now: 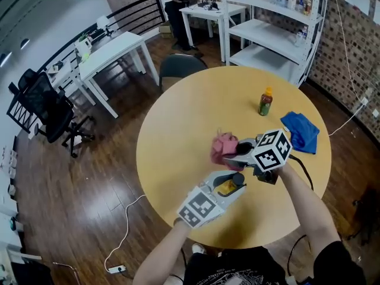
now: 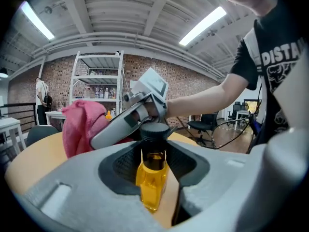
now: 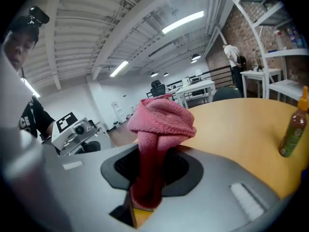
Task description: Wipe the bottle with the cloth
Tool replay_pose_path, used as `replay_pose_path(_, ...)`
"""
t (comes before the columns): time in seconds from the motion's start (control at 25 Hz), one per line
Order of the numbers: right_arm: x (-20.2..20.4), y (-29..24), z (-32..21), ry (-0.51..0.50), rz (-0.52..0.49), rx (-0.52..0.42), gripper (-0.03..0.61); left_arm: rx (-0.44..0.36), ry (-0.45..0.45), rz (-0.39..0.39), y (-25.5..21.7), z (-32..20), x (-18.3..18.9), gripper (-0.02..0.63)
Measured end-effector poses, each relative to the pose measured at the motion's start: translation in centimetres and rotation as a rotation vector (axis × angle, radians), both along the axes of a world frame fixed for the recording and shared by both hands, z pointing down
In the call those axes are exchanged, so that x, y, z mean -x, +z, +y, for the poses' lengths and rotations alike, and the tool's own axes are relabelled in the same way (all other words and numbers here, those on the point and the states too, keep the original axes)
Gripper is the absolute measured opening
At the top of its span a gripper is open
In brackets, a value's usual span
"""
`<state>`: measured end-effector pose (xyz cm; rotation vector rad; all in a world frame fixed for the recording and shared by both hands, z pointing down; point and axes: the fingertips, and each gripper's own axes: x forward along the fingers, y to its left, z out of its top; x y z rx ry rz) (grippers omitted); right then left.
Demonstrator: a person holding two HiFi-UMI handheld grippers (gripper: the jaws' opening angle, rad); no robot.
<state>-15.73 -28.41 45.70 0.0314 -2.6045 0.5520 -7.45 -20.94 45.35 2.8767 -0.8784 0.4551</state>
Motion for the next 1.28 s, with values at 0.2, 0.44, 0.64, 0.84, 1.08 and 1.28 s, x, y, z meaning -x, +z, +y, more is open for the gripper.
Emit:
replay_pose_path(0.2, -3.7, -0.6, -1.5, 0.244, -0.016, -0.108, 0.100, 0.009, -0.013, -0.009, 1.2, 0.3, 0.2, 0.160)
replay_pose_path(0.44, -6.5, -0.4, 1.4, 0.364, -0.080, -0.072, 0.100, -0.005, -0.007, 0.011, 1.1, 0.7, 0.5, 0.160)
replay_pose_path(0.64, -7.4, -0.1, 3.2, 0.407, -0.115, -0.054, 0.100, -0.006, 0.011, 0.011, 1.0, 0.6, 0.6, 0.160)
replay_pose_path(0.84, -7.6, -0.2, 5.2, 0.423, -0.128, -0.056, 0.100, -0.012, 0.033, -0.018, 1.4, 1.1, 0.7, 0.161)
replay_pose_path(1.08, -8.1, -1.1, 7.1, 0.438, -0.150, -0.067, 0.100, -0.023, 0.052, -0.025, 1.0, 1.4, 0.7, 0.161)
replay_pose_path(1.28, -8.6, -0.8, 7.9, 0.464, -0.145, -0.090, 0.100, -0.039, 0.052, -0.036, 1.4, 1.6, 1.2, 0.174)
